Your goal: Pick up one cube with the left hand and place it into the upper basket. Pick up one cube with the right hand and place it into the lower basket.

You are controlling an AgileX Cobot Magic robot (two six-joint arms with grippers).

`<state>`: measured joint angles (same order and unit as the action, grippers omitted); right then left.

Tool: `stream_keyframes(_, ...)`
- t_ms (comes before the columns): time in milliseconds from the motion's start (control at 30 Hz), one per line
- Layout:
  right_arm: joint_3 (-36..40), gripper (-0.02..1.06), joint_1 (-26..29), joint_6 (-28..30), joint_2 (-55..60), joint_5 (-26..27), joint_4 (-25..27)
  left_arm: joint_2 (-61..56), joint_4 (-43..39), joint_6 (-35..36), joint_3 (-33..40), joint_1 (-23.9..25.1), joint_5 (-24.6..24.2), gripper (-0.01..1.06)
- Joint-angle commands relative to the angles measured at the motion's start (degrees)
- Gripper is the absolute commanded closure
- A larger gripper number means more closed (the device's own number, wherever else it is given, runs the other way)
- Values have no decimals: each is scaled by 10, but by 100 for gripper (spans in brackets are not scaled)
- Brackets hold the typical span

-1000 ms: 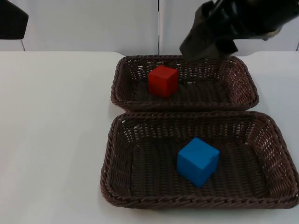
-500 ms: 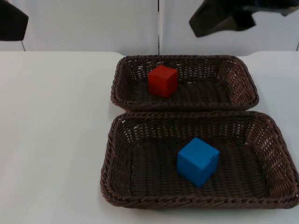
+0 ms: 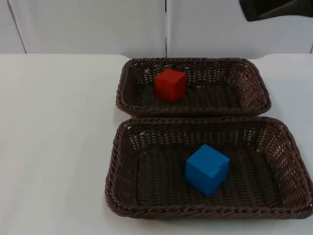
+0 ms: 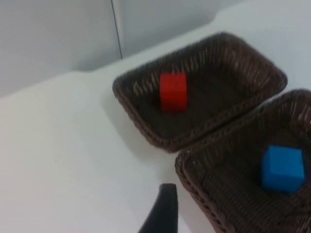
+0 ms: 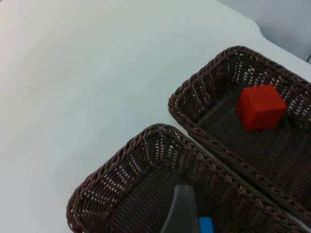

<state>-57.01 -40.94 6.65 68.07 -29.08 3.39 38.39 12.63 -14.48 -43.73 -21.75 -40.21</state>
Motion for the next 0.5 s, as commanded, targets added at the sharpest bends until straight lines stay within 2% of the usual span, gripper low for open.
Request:
stream_keyframes(0, 10, 42, -4, -2, -21, 3, 2, -25, 4, -2, 1, -2, -9, 27)
stream_keyframes(467, 91, 42, -4, -12, -144, 2, 1, -154, 0, -2, 1, -2, -89, 27)
